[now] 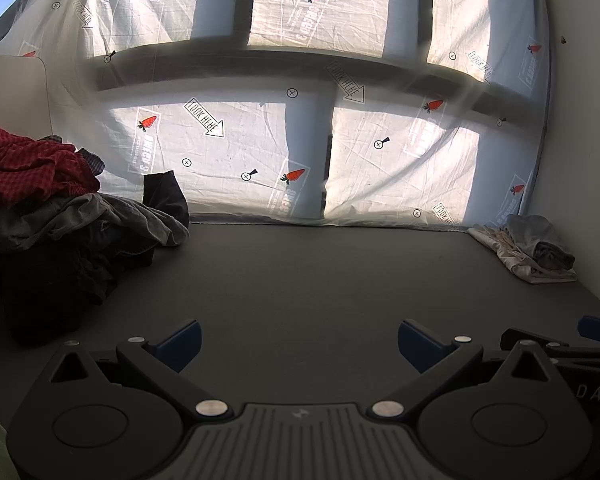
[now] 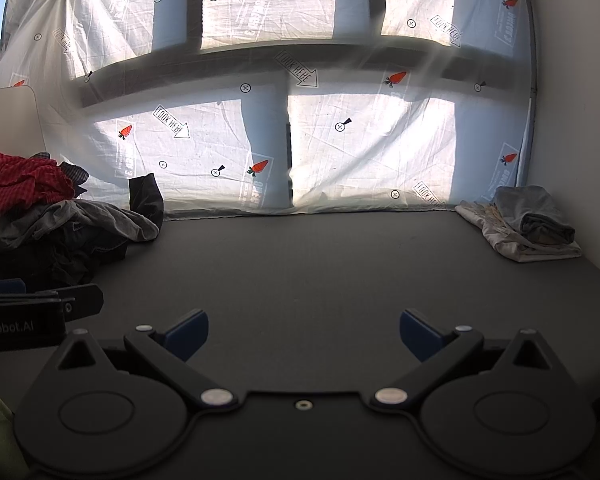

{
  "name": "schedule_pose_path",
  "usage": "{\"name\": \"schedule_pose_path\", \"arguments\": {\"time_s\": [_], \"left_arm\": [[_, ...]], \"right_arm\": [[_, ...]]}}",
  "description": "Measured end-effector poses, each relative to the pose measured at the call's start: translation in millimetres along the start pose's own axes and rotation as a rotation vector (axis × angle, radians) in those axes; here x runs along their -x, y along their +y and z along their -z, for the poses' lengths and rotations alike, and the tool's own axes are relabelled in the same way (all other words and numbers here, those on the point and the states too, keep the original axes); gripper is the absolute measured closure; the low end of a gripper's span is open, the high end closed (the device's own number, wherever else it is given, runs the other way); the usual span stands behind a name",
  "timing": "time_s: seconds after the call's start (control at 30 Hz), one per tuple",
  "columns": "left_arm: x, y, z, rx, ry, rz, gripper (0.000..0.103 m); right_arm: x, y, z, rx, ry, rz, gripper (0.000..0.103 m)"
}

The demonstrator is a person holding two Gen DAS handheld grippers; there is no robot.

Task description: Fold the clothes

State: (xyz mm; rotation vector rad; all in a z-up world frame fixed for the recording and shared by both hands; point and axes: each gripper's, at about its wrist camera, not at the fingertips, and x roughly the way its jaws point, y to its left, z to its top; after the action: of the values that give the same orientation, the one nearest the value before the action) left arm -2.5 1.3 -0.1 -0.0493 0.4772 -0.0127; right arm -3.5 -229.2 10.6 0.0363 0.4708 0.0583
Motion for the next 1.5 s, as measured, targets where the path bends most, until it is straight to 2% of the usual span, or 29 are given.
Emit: {"name": "schedule_pose_path", "arguments": {"time_s": [1.5], "left_arm": [[2.5, -0.2, -0.9, -0.004, 0.006, 0.003, 0.0]], "right_arm": [[3.8, -0.8, 0.0, -0.006, -0.008, 0.005, 0.0]]}}
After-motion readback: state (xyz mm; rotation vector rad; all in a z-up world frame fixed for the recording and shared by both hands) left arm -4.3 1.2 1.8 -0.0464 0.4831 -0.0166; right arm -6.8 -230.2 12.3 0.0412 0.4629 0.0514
